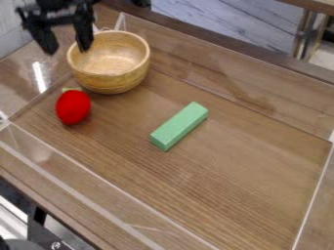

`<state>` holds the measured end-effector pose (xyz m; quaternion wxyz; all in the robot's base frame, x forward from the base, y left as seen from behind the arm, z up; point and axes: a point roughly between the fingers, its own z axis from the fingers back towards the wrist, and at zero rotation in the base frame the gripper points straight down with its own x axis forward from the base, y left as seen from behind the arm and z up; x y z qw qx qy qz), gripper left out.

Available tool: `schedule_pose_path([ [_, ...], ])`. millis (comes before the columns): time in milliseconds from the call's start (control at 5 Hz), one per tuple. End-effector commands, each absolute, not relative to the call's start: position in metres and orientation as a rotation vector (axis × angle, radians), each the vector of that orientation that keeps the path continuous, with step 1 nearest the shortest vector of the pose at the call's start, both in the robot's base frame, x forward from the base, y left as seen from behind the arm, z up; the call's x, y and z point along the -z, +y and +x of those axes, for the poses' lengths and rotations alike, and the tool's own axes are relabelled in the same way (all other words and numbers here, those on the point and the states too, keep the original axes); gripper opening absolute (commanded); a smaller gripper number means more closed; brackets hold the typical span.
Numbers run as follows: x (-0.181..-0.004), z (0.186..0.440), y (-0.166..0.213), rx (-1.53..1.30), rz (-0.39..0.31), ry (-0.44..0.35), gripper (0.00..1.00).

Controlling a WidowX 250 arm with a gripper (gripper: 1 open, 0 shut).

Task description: Move the red fruit to the left

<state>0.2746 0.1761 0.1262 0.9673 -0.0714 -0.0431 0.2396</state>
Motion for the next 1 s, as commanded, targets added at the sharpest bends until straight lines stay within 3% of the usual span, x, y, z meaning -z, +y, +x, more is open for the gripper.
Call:
schedule_pose_path([
  [0,-0.165,0.285,0.164,-0.464,-0.129,-0.172,1.00],
  [600,-0.191,0.295,0.161,-0.511,-0.149,-0.153,1.00],
  [800,-0.196,0.304,0.172,-0.560,-0.145,-0.152,0.00],
])
